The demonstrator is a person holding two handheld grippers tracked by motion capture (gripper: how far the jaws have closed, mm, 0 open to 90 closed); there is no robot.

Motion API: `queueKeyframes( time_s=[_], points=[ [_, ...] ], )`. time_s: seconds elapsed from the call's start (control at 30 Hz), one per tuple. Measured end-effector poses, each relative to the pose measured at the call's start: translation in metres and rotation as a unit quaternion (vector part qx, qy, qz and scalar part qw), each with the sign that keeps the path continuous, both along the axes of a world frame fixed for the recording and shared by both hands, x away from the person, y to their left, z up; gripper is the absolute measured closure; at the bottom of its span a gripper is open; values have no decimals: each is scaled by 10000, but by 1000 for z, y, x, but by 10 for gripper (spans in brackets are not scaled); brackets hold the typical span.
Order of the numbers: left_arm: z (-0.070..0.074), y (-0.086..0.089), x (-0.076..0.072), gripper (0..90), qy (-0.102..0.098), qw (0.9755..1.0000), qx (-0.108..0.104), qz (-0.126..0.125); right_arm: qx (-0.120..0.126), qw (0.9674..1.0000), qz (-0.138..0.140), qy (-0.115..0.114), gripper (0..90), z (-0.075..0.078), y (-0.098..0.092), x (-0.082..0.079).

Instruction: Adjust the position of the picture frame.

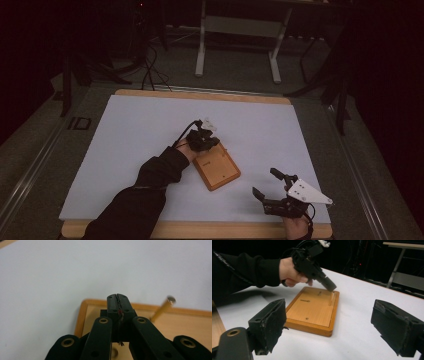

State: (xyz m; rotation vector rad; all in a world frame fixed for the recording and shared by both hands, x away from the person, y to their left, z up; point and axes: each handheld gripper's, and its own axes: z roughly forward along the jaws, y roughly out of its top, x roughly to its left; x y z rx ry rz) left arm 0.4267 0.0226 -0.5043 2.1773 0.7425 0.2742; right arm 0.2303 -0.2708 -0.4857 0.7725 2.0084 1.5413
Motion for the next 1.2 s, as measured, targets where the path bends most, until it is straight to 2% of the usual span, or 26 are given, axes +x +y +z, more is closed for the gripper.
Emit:
queueKeyframes(
  time_s=[0.3, 0.5, 0.53, 0.6, 0.8, 1.2],
  points=[
    [-3, -19, 23, 900, -11, 9998, 191, -52, 35, 10000, 24, 21, 126, 0, -1, 0],
    [-9, -27, 31, 900, 95, 9991, 411, -71, 68, 10000, 32, 31, 126, -1, -2, 1],
    [-10, -27, 31, 900, 93, 9987, 491, -76, 68, 10000, 37, 31, 126, -1, -2, 1],
    [-13, -26, 32, 900, 147, 9985, 524, -81, 58, 10000, 42, 40, 126, -1, -2, 1],
    [-12, -26, 31, 900, 87, 9983, 572, -98, 49, 10000, 37, 37, 126, -1, -1, 1],
    [-10, -7, 25, 900, 213, 9973, 676, -186, 46, 10000, 31, 29, 126, -1, -1, 1]
  ],
)
